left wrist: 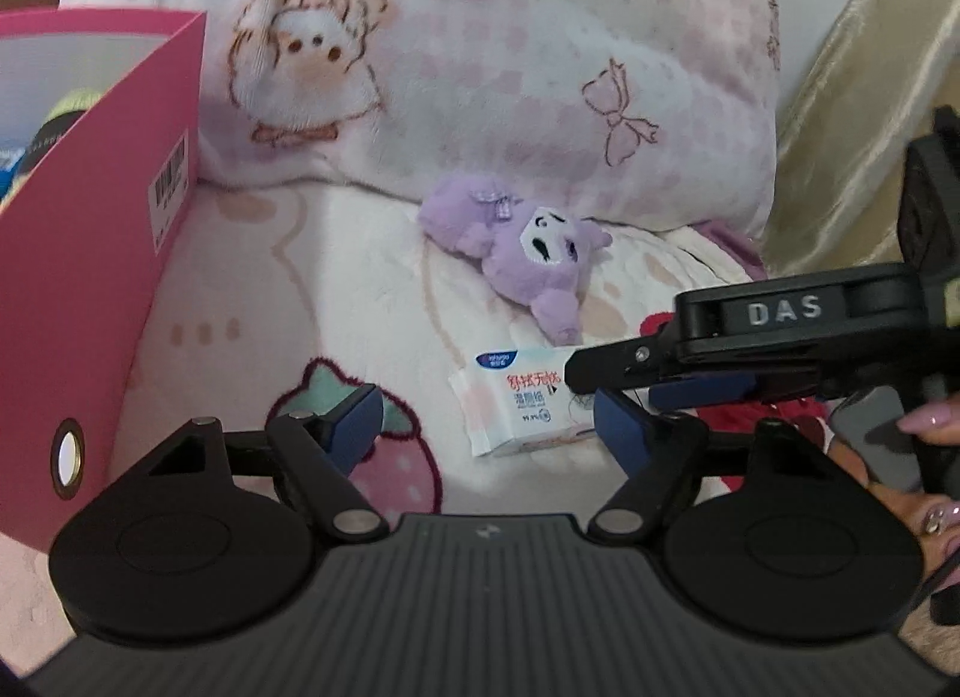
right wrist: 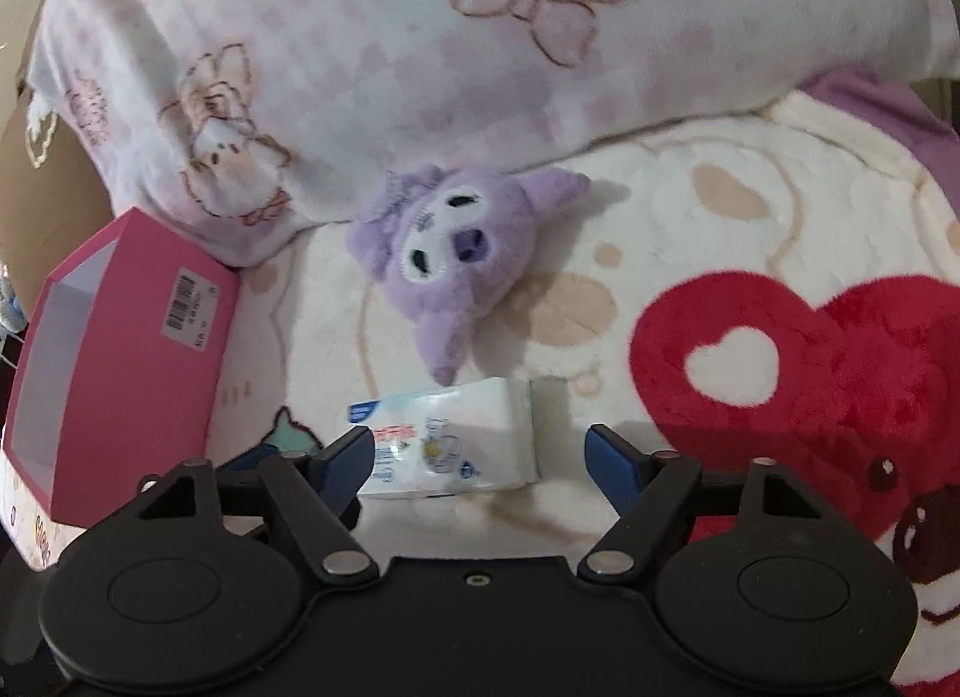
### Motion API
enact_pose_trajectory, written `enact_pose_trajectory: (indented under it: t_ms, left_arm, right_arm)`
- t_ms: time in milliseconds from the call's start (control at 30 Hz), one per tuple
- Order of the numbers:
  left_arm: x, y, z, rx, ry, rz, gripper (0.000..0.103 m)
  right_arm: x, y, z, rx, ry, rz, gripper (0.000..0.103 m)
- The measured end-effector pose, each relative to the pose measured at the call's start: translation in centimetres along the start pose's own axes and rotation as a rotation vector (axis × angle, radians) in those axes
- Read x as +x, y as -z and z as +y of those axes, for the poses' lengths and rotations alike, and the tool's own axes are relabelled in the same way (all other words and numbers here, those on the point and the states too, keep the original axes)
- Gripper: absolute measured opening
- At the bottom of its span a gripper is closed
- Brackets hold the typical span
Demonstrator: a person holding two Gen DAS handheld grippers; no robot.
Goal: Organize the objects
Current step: 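Lower the right gripper around the white wet-wipe packet and close it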
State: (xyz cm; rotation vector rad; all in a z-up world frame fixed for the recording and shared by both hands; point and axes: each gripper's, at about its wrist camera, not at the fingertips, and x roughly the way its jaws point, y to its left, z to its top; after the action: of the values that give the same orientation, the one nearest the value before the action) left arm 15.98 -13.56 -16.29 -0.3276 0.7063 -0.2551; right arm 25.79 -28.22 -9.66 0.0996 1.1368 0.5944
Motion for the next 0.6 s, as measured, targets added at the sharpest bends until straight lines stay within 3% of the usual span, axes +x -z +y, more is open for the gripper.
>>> enact_pose_trajectory:
  t_ms: [200,300,467,600]
  left_arm:
    - [0.9,0.4,-0.3,-0.008,0.019,0.02,0.067]
    - [1.1,0.8,-0.3,-0.009,0.016,0.014,0.053]
    - [1.0,0.9,-0.4,0.002,0.062,0.003,0.043]
    - [0.7,1.1,-1.3,0.029,0.079,0.024,0.043]
  right_arm:
    - [0.3,0.0,-1.2,0.074,-0.036,0.007,0.06]
    - [0.6,0.4,-0.6,0.059,-0.06,0.023,0.048]
    - [0.8,0.7,0.1,0.004,-0.038,0.029,0.044]
    - [0.7,0.6,-0.1,0.005,-0.058,0.047,0.043]
